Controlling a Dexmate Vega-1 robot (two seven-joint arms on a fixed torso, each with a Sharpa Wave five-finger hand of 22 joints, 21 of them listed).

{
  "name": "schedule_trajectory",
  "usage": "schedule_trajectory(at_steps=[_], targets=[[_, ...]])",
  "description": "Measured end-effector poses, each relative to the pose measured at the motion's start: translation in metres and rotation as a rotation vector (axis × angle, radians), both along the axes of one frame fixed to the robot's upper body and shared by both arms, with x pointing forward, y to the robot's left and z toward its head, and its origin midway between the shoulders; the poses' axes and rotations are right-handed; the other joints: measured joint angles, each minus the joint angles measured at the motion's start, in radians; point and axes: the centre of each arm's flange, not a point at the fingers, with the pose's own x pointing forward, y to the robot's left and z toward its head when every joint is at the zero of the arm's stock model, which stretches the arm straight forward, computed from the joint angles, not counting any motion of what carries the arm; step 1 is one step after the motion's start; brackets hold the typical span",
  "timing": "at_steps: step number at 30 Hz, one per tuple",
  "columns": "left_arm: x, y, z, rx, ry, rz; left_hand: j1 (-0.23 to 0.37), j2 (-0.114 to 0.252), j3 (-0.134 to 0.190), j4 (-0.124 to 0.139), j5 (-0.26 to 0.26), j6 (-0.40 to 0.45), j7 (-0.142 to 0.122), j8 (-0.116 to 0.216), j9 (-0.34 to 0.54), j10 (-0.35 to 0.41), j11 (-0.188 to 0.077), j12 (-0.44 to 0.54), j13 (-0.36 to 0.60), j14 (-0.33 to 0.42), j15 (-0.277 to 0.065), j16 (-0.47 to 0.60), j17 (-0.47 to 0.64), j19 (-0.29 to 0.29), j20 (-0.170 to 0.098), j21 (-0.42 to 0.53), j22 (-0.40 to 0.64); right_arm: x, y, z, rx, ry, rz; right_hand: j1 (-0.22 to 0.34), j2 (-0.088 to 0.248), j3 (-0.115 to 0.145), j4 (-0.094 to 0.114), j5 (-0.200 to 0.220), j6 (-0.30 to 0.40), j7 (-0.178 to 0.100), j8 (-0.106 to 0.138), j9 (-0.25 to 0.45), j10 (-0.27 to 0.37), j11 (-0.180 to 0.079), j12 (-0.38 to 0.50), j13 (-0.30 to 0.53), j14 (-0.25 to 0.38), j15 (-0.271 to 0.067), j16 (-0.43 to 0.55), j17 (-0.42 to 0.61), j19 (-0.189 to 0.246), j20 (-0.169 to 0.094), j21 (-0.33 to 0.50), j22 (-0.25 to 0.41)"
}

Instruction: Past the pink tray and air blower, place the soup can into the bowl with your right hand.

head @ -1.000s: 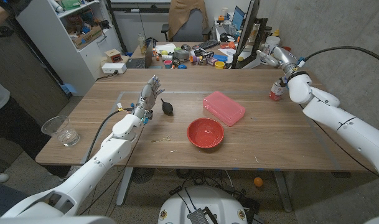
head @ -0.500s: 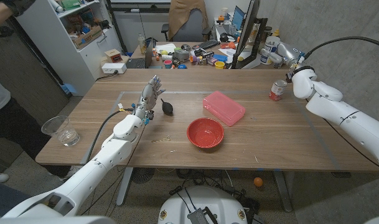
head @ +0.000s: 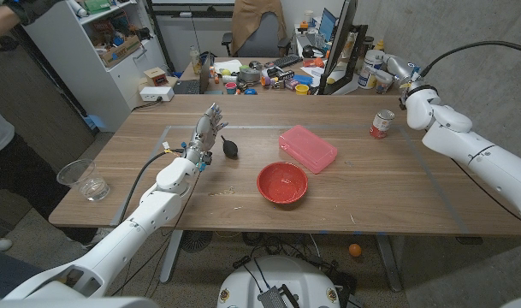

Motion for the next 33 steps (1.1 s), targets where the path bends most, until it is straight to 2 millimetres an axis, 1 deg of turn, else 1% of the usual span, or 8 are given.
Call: schedule_trajectory(at_steps=[6, 7, 11, 14, 19, 22, 25, 33], targets=[[-0.001, 0.000, 0.000, 0.001, 0.000, 0.000, 0.000, 0.000, 0.001, 0.001, 0.000, 0.000, 0.000, 0.000, 0.000, 0.000, 0.000, 0.000, 0.000, 0.000, 0.000, 0.000, 0.000, 0.000, 0.000, 0.000, 0.000, 0.001, -0.005, -0.001, -0.008, 0.029, -0.028, 0.005, -0.005, -0.004, -0.004, 0.000, -0.024, 0.001, -0.003, 0.003, -0.014, 0.000, -0.004, 0.000, -0.011, 0.004, 0.000, 0.000, 0.000, 0.000, 0.000, 0.000], [-0.001, 0.000, 0.000, 0.001, 0.000, 0.000, 0.000, 0.000, 0.001, 0.001, 0.000, 0.000, 0.000, 0.000, 0.000, 0.000, 0.000, 0.000, 0.000, 0.000, 0.000, 0.000, 0.000, 0.000, 0.000, 0.000, 0.000, 0.002, -0.005, -0.001, -0.008, 0.031, -0.030, 0.005, -0.005, -0.006, -0.006, -0.003, -0.029, -0.003, -0.006, 0.003, -0.022, 0.000, -0.009, 0.000, -0.018, 0.004, 0.000, 0.001, -0.004, 0.004, 0.000, 0.000], [-0.001, 0.000, 0.000, 0.002, 0.001, 0.000, 0.000, 0.000, 0.001, 0.001, 0.000, 0.000, 0.000, 0.000, 0.000, 0.000, 0.000, 0.000, 0.000, 0.000, 0.000, 0.000, 0.000, 0.000, 0.000, 0.000, 0.000, 0.003, -0.009, -0.003, -0.016, 0.071, -0.052, -0.010, -0.020, -0.021, -0.007, -0.005, -0.065, 0.000, -0.007, 0.003, -0.054, -0.004, -0.015, 0.000, -0.034, 0.009, -0.004, 0.003, 0.004, 0.018, -0.004, -0.004], [-0.001, -0.001, 0.000, 0.002, 0.001, 0.000, 0.000, 0.000, 0.001, 0.001, 0.000, 0.000, 0.000, 0.000, 0.000, 0.000, 0.000, 0.000, 0.000, 0.000, 0.000, 0.000, 0.000, 0.000, 0.000, 0.000, 0.000, 0.005, -0.011, -0.006, -0.013, 0.097, -0.065, -0.025, -0.035, -0.034, -0.004, -0.005, -0.086, 0.003, -0.012, 0.003, -0.075, -0.010, -0.021, 0.000, -0.043, 0.014, -0.004, 0.003, 0.012, 0.045, -0.004, -0.005], [-0.001, -0.001, 0.000, 0.004, 0.002, -0.002, -0.004, 0.004, 0.001, 0.001, 0.000, 0.000, 0.000, 0.000, 0.000, 0.000, 0.000, 0.000, 0.000, 0.000, 0.000, 0.000, 0.000, 0.000, 0.000, 0.000, 0.000, 0.004, -0.013, -0.006, -0.034, 0.147, -0.087, -0.031, -0.041, -0.043, -0.004, -0.005, -0.104, 0.011, -0.012, 0.003, -0.088, -0.002, -0.021, 0.000, -0.045, 0.013, -0.004, 0.003, 0.047, 0.082, 0.000, -0.008], [0.000, -0.002, 0.000, 0.006, 0.002, -0.005, -0.004, 0.004, 0.004, -0.002, 0.000, 0.000, 0.000, 0.000, 0.000, 0.000, 0.000, 0.000, 0.000, 0.000, 0.000, 0.000, 0.000, 0.000, 0.000, 0.000, 0.000, 0.005, -0.013, -0.006, -0.040, 0.176, -0.096, -0.036, -0.046, -0.051, -0.004, -0.005, -0.111, 0.007, -0.012, 0.002, -0.095, -0.001, -0.021, 0.000, -0.053, 0.013, -0.004, 0.003, 0.065, 0.107, 0.004, -0.009], [0.001, -0.002, 0.000, 0.007, 0.003, -0.006, -0.004, 0.004, 0.005, -0.004, 0.000, 0.000, 0.000, 0.000, 0.000, 0.000, 0.000, 0.000, 0.000, 0.000, 0.000, 0.000, 0.000, 0.000, 0.000, 0.000, 0.000, 0.007, -0.014, -0.007, -0.043, 0.224, -0.112, -0.041, -0.051, -0.057, -0.002, -0.005, -0.111, 0.007, -0.012, 0.002, -0.102, -0.005, -0.021, 0.000, -0.061, 0.022, -0.004, 0.003, 0.066, 0.131, 0.004, -0.012], [0.002, -0.001, 0.000, 0.007, 0.005, -0.008, -0.004, 0.004, 0.005, -0.004, 0.000, 0.000, 0.000, 0.000, 0.000, 0.000, 0.000, 0.000, 0.000, 0.000, 0.000, 0.000, 0.000, 0.004, 0.004, -0.004, 0.000, 0.014, -0.018, -0.011, -0.048, 0.312, -0.146, -0.045, -0.055, -0.064, -0.003, -0.005, -0.111, 0.007, -0.005, 0.002, -0.105, -0.001, -0.021, 0.000, -0.064, 0.026, -0.004, 0.003, 0.075, 0.147, 0.004, -0.014]])
